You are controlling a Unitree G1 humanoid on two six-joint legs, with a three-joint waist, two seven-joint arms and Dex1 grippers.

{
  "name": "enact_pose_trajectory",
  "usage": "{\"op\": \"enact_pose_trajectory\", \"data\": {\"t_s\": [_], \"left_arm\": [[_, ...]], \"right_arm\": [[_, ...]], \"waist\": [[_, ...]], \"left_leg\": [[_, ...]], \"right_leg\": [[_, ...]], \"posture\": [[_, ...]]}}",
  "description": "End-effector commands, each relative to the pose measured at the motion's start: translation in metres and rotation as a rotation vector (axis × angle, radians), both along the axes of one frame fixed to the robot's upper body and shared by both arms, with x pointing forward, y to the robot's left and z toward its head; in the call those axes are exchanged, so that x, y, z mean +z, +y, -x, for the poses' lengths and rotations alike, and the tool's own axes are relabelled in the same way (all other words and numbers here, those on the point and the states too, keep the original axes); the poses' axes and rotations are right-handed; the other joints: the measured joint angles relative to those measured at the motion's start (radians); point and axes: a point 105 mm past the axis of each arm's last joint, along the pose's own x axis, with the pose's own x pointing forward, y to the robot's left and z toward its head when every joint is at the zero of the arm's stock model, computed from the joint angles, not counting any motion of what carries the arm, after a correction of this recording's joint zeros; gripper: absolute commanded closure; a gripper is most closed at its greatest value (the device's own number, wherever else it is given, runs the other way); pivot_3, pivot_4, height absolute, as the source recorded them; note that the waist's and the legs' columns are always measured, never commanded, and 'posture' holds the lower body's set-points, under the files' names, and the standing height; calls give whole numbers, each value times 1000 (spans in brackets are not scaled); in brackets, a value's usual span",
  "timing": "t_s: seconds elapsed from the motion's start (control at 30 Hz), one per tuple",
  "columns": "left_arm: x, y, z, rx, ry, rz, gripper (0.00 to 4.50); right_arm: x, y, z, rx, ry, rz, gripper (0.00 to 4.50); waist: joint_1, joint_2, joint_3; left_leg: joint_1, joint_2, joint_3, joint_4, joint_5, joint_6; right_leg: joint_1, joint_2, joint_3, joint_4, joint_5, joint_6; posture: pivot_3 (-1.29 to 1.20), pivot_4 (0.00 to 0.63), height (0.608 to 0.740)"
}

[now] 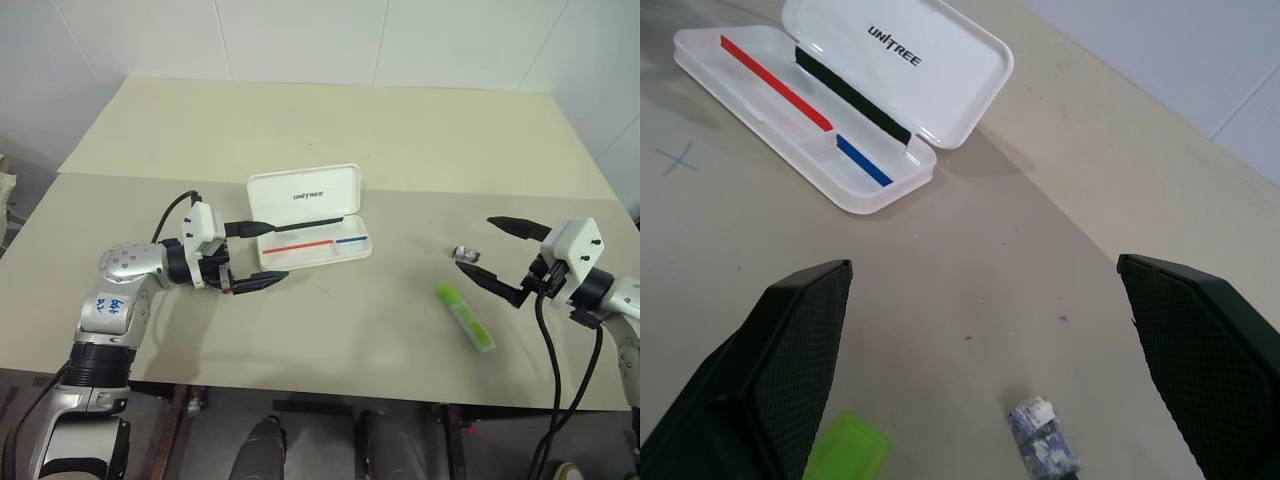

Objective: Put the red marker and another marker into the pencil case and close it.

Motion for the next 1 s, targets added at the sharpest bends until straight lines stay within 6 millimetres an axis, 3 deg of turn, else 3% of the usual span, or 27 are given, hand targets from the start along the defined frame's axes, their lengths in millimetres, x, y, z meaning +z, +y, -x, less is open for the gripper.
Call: {"op": "enact_pose_trajectory", "data": {"t_s": [0.03, 0.27, 0.4, 0.53, 0.8, 1.0], "left_arm": [[9, -1, 4, 0, -46, -9, 15], [11, 1, 2, 24, -56, -18, 15], [11, 5, 3, 34, -59, -22, 15], [5, 10, 4, 46, -53, -55, 938], [-12, 13, 1, 18, -34, -154, 938], [-21, 5, -17, 18, -6, -206, 938]], "right_arm": [[10, 5, -1, 30, -38, 3, 0], [14, 10, -7, 64, -40, 4, 0], [15, 24, -10, 116, -45, -6, 0], [16, 37, -14, 150, -57, -17, 0], [17, 56, -12, 191, -79, -49, 0], [12, 76, 2, 267, -73, -58, 0]], "waist": [[1, 0, 0], [1, 0, 0], [-1, 0, 0], [-1, 0, 0], [2, 0, 0], [2, 0, 0]], "left_leg": [[0, 0, 0, 0, 0, 0], [0, 0, 0, 0, 0, 0], [0, 0, 0, 0, 0, 0], [0, 0, 1, 0, 0, 0], [0, 0, 2, 0, 0, 0], [0, 0, 2, 0, 0, 0]], "right_leg": [[0, 0, 0, 0, 0, 0], [0, 0, 0, 0, 0, 0], [0, 0, 0, 0, 0, 0], [-1, 0, 1, 0, 0, 0], [-1, 0, 1, 0, 0, 0], [-1, 0, 1, 0, 0, 1]], "posture": [[0, 150, 740], [0, 150, 740], [0, 150, 740], [0, 150, 740], [0, 150, 740], [0, 150, 740]]}}
